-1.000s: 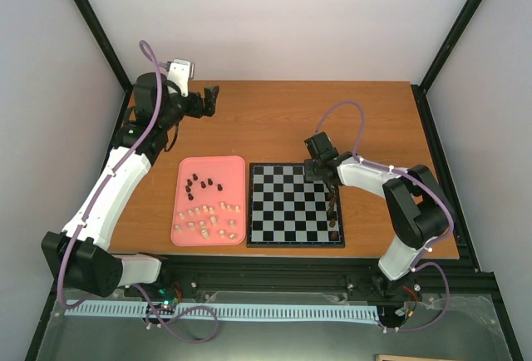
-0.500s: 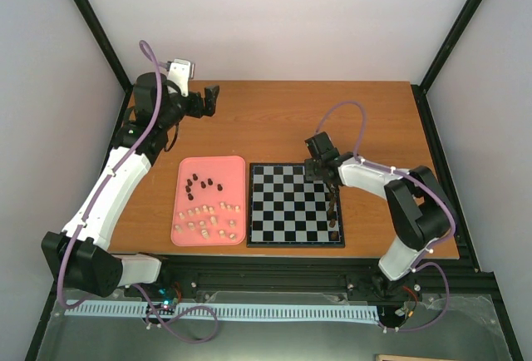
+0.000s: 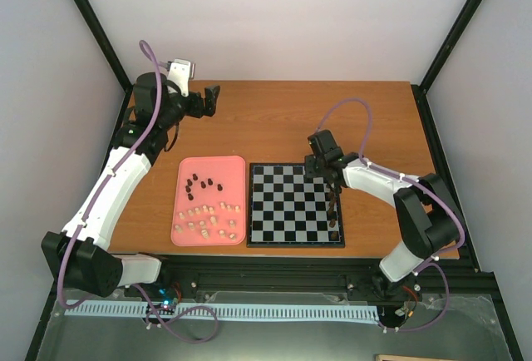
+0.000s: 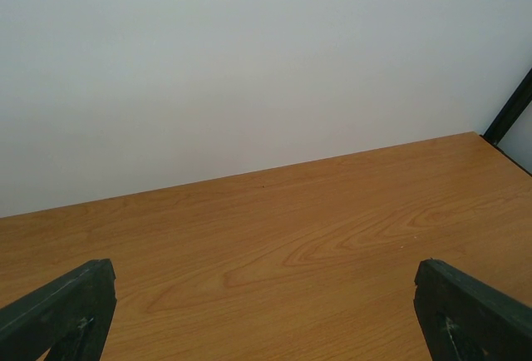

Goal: Set up the chess pieces on the board
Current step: Place the chess piece on the chessboard, then pick up the chess piece from the storage box.

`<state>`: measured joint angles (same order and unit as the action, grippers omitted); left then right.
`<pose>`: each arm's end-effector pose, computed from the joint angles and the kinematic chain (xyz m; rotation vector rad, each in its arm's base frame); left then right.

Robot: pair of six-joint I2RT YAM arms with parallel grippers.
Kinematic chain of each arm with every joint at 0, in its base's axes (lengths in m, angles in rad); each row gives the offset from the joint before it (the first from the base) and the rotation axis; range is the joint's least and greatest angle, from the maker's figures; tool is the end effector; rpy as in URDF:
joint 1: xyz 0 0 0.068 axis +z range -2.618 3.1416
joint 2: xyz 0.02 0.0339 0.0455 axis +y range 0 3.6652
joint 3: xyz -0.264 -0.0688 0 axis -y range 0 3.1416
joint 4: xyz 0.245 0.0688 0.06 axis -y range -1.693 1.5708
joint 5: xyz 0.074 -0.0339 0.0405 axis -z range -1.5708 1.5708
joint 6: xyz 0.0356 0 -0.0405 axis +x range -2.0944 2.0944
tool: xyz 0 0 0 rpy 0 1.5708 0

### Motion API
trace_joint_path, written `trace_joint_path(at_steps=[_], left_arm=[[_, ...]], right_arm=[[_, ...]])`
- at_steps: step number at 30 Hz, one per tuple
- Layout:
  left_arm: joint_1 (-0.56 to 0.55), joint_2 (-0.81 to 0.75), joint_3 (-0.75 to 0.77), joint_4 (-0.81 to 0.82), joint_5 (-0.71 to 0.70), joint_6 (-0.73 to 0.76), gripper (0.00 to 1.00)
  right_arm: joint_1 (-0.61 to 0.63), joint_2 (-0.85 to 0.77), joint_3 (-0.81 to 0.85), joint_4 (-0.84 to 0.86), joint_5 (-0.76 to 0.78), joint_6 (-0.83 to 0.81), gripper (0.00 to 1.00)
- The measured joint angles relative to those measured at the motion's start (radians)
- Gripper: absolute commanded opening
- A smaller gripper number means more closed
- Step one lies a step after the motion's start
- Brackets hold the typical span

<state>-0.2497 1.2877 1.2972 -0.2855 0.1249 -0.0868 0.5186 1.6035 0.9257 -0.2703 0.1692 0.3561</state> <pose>0.2856 -0.0774 0.3995 0.2386 1.8436 -0.3496 0.2815 0.1538 0.1818 -0.1351 2.5019 0.1490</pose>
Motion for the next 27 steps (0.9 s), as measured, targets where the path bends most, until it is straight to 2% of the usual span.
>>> trace_joint_path(at_steps=[3,8,16,22,27], left_arm=[[0.000,0.000,0.000,0.000,0.003,-0.002,1.00],[0.000,0.000,0.000,0.000,0.007,-0.013,1.00],[0.000,-0.035,0.000,0.002,0.014,-0.019,1.00],[0.000,-0.064,-0.001,0.010,0.014,-0.019,1.00],[0.000,-0.066,-0.004,0.014,0.013,-0.019,1.00]], right_arm=[[0.019,0.000,0.007,-0.002,0.000,-0.009,0.28],[0.116,0.011,0.091,-0.002,-0.002,-0.043,0.42],[0.301,0.195,0.340,0.028,-0.074,-0.100,0.42],[0.365,0.373,0.487,0.012,-0.174,-0.133,0.41],[0.407,0.449,0.560,-0.017,-0.223,-0.162,0.41]])
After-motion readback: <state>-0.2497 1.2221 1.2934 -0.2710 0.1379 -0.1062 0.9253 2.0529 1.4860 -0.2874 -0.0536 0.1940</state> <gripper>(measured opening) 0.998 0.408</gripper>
